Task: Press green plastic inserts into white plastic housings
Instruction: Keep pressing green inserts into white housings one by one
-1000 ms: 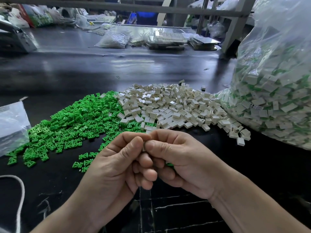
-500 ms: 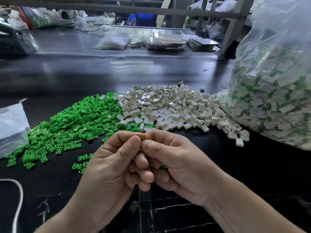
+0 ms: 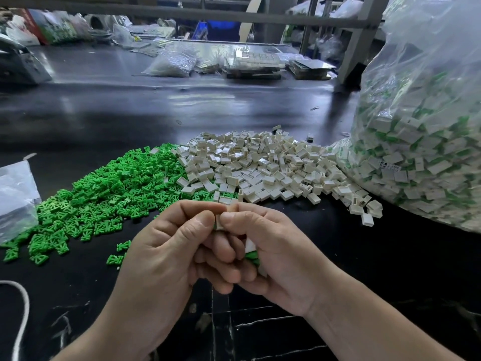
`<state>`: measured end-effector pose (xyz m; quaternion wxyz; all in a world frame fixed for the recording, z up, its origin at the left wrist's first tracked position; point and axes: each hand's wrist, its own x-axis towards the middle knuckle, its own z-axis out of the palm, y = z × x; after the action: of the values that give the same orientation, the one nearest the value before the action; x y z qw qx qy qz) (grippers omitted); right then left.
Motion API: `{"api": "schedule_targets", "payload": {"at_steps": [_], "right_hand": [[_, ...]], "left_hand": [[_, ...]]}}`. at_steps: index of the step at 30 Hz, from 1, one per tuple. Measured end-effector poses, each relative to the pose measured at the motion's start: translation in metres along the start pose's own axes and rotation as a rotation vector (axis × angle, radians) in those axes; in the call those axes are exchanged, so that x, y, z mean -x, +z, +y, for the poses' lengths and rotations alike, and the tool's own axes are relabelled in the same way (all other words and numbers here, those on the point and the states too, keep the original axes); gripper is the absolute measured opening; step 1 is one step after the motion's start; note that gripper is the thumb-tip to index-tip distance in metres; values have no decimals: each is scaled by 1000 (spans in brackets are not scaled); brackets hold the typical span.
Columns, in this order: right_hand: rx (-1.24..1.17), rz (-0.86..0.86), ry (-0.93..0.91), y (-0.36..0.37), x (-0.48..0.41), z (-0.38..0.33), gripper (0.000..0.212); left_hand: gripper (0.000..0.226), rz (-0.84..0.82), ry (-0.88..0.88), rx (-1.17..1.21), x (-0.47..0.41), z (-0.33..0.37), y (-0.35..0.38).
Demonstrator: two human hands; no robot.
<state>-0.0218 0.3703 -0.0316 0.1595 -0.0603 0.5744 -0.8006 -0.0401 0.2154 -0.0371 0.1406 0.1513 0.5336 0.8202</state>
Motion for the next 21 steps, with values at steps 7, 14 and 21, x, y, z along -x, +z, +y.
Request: {"api": "schedule_targets", "payload": {"at_steps": [7,14,21], "right_hand": [[-458,-152,-56,-20,-5,-5,12],[-428,-30,-10,-41,-9,-4,11],[852,884,-171,-102,1,-24,14]], "left_hand": [[14,61,98,-281,3,-3,-7],[13,48,96,-531,6,-9,-5],[16,89,141,-878,4,-9,-12]]}}
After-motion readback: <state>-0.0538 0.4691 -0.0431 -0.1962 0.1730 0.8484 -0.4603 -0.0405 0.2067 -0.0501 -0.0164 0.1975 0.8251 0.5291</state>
